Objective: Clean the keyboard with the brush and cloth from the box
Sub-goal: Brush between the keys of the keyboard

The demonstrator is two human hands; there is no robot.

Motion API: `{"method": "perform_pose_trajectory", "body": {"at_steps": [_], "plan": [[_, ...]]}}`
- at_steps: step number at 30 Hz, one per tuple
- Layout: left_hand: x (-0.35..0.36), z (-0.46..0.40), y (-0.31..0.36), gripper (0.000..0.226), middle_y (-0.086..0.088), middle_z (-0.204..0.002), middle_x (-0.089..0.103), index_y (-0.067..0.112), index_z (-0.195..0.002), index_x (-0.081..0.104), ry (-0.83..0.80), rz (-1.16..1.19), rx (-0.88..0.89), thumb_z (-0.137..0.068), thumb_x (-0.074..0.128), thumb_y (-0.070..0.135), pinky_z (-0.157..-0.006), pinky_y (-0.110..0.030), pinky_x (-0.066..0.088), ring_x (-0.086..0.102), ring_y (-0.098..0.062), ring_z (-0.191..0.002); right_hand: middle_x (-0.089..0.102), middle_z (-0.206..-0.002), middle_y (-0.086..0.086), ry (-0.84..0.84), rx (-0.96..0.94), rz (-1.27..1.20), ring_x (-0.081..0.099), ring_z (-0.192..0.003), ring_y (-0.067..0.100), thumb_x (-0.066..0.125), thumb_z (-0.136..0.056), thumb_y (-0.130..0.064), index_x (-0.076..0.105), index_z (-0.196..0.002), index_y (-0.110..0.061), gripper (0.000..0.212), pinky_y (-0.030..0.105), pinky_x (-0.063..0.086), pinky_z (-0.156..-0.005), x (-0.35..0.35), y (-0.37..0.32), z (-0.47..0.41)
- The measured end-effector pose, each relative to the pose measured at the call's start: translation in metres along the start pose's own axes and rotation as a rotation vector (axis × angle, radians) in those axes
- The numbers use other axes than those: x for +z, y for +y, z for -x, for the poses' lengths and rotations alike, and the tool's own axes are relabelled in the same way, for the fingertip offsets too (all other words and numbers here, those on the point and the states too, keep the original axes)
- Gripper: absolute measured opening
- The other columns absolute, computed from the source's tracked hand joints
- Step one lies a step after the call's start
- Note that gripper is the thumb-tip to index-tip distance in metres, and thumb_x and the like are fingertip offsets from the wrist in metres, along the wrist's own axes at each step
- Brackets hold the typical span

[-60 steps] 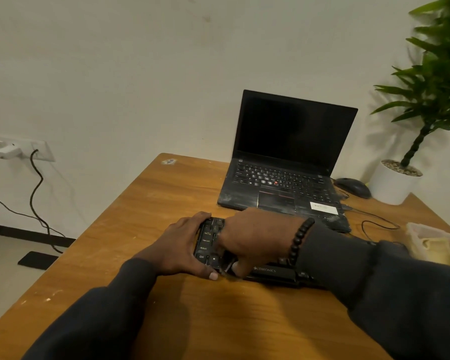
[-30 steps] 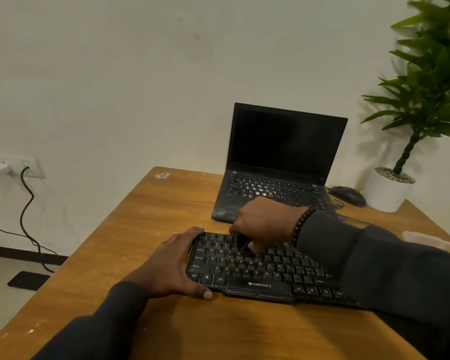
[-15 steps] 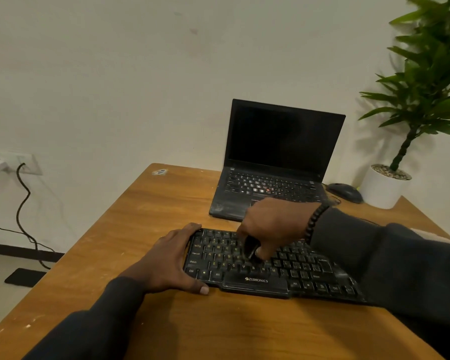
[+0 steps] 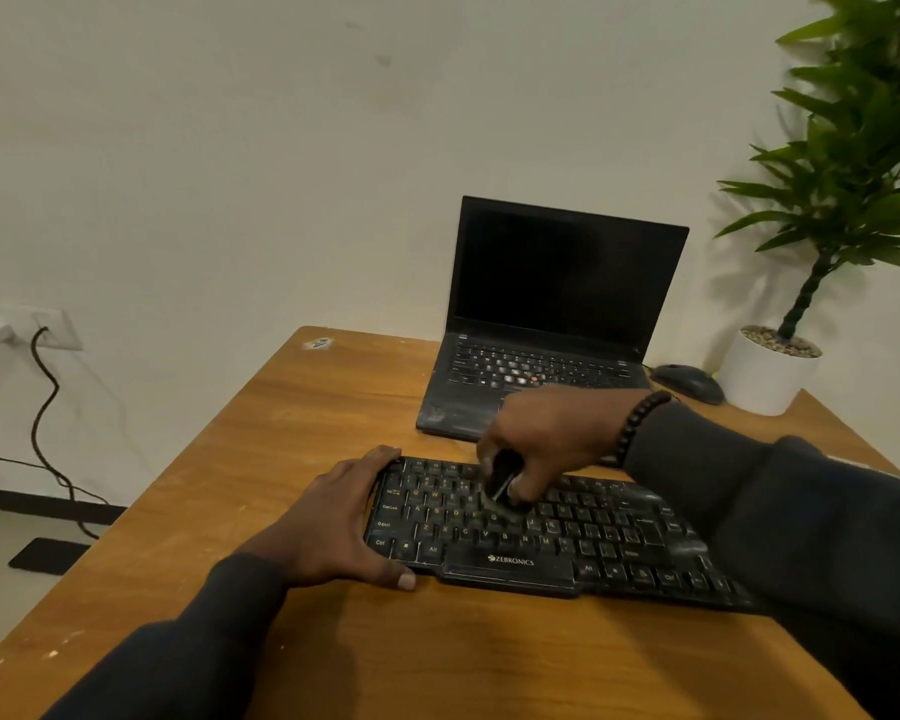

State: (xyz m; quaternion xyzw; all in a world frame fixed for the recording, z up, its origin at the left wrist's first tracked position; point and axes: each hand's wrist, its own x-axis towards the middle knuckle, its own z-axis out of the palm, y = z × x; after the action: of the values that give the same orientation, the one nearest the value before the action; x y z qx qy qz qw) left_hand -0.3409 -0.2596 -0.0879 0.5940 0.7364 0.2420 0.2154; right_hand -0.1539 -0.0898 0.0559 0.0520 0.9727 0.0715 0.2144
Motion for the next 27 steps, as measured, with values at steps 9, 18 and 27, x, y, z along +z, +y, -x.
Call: {"method": "perform_pose_trajectory", "body": {"at_steps": [9,18,27], "plan": [[0.001,0.0,0.0,0.138,0.012,-0.149,0.029,0.045,-0.153,0.006,0.0,0.007,-0.002,-0.042,0.077,0.084,-0.115,-0.043,0.033,0.032,-0.014,-0.132,0.06,-0.098,-0.005,0.058,0.153,0.11,0.057,-0.091,0.012,0.066,-0.086,-0.042,0.058,-0.114,-0.023,0.035,0.023,0.047,-0.073,0.011,0.026,-0.009],[0.001,0.0,-0.001,0.138,0.012,-0.148,0.029,0.046,-0.152,0.006,0.001,0.003,-0.007,-0.041,0.078,0.084,-0.114,-0.043,0.034,0.032,-0.014,-0.131,0.057,-0.092,-0.006,0.038,0.137,0.183,0.056,-0.087,0.011,0.066,-0.086,-0.041,0.059,-0.109,-0.022,0.03,0.022,0.044,-0.07,0.007,0.023,-0.012],[0.001,0.0,-0.001,0.136,0.013,-0.147,0.029,0.046,-0.152,0.007,0.007,0.001,0.01,-0.042,0.078,0.084,-0.114,-0.042,0.033,0.032,-0.014,-0.132,0.062,-0.1,-0.004,-0.038,-0.034,0.102,0.055,-0.088,0.009,0.066,-0.087,-0.041,0.059,-0.115,-0.021,0.036,0.019,0.046,-0.075,-0.01,-0.004,-0.001]]}}
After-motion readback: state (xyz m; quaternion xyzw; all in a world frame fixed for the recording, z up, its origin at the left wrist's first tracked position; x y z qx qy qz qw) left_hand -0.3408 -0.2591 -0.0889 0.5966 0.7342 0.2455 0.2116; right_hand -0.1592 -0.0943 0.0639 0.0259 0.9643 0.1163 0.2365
